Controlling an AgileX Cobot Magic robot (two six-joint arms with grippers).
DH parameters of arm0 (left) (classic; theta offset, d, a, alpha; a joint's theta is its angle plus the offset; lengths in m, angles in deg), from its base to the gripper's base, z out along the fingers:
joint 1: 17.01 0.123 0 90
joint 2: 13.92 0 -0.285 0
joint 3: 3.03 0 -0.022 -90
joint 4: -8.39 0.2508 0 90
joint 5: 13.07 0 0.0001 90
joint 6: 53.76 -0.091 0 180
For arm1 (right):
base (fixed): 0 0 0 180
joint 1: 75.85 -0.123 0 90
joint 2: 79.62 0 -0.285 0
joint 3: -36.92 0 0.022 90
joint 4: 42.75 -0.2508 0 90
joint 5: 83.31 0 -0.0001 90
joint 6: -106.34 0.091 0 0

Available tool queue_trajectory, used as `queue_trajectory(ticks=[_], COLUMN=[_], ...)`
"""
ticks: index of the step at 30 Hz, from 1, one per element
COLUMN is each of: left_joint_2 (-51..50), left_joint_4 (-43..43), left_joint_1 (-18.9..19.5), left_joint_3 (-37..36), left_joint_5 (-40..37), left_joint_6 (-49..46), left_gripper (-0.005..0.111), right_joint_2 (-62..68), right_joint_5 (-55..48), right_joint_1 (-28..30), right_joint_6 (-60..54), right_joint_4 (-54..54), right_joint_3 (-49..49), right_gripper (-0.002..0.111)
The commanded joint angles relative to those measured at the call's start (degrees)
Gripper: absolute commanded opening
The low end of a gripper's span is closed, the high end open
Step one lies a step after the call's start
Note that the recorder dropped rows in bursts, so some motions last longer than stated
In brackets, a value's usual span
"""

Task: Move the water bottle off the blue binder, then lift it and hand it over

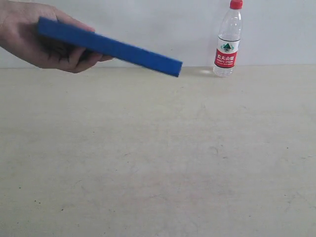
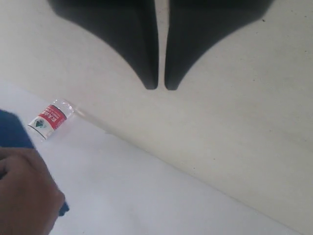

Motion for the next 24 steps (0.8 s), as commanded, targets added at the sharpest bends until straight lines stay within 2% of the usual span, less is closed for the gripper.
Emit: queue_trajectory(ticks=[1,24], left_joint_2=[0.4,0.6], left_joint_4=[0.1,0.4], left_joint_1=[0.2,0.2], left_joint_3=[-0.2,-0.2], left_joint_5=[-0.2,0.0], left_joint_6=[0.5,0.5], left_gripper=[0.005,0.005], right_joint_2=[-0.5,-1.1], right_joint_5=[0.8,1.4], right_joint_1=[0.1,0.0], right_joint_6=[0.6,0.6], right_joint_4=[0.7,1.5], right_joint_3=[-0.1,-0.1], right_gripper=[0.000,0.000])
